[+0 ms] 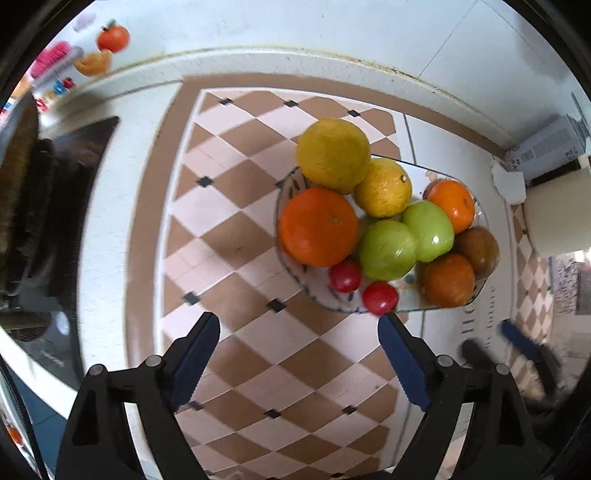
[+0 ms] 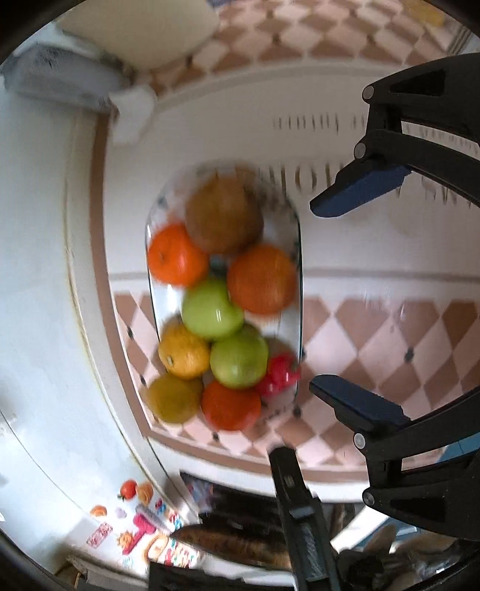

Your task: Organize fruits

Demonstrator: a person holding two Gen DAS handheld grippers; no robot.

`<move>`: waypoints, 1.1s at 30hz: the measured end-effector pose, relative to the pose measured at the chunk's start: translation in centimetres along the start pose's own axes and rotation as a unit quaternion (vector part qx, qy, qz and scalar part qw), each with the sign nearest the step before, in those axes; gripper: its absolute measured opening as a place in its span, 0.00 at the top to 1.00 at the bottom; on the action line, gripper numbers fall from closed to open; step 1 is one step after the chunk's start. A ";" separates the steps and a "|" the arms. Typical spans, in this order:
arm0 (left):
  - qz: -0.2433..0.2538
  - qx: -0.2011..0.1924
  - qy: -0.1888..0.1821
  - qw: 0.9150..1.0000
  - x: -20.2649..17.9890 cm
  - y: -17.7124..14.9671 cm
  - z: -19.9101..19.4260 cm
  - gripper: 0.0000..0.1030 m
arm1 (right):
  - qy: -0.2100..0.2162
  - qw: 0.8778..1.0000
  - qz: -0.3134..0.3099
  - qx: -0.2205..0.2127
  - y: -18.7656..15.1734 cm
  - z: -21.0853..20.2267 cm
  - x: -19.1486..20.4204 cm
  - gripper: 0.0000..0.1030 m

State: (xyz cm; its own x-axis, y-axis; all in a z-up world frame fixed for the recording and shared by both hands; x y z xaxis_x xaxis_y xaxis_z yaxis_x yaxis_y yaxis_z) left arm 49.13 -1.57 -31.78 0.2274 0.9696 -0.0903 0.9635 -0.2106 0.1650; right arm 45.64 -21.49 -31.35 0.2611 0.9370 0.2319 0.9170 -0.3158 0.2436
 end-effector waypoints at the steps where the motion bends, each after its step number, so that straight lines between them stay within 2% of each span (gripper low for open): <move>1: 0.002 -0.007 0.009 1.000 0.0 -0.4 -0.4 0.14 | -0.010 1.000 0.001 -0.005 0.1 -0.4 -0.5 0.13; 3: 0.002 -0.016 0.019 1.000 -0.2 -0.8 -1.0 0.13 | -0.029 0.999 0.000 -0.015 0.3 -1.1 -1.2 0.13; 7: -0.002 -0.035 0.032 0.999 -1.0 -1.4 -2.1 0.11 | -0.041 0.999 -0.014 -0.029 0.7 -2.5 -1.3 0.13; 19: -0.032 -0.090 0.096 0.991 -3.0 -2.9 -6.0 0.11 | -0.021 0.996 -0.055 -0.068 1.1 -6.6 -0.7 0.12; 25: -0.028 -0.116 0.106 0.987 -4.4 -5.1 -8.8 0.11 | -0.012 0.994 -0.067 -0.085 -0.4 -9.6 -0.8 0.12; 33: -0.005 -0.160 0.097 0.982 -6.3 -9.6 -13.7 0.11 | -0.001 0.991 -0.057 -0.122 -4.4 -16.2 -1.0 0.12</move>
State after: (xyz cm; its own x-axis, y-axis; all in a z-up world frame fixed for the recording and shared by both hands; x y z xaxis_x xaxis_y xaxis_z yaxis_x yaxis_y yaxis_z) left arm 36.48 -3.97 -19.32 0.1575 0.9834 0.0905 0.8644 -0.1816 0.4689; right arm 36.43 -23.43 -17.43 0.1603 0.9691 0.1872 0.8407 -0.2335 0.4886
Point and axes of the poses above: each gripper's, at about its wrist camera, not at the fingertips, and z roughly the way its jaws point, x to its left, y to its top, the point moved 4 cm from there along z, roughly the way its jaws point, and after that the axes turned 10 degrees about z, right-handed, at the moved point
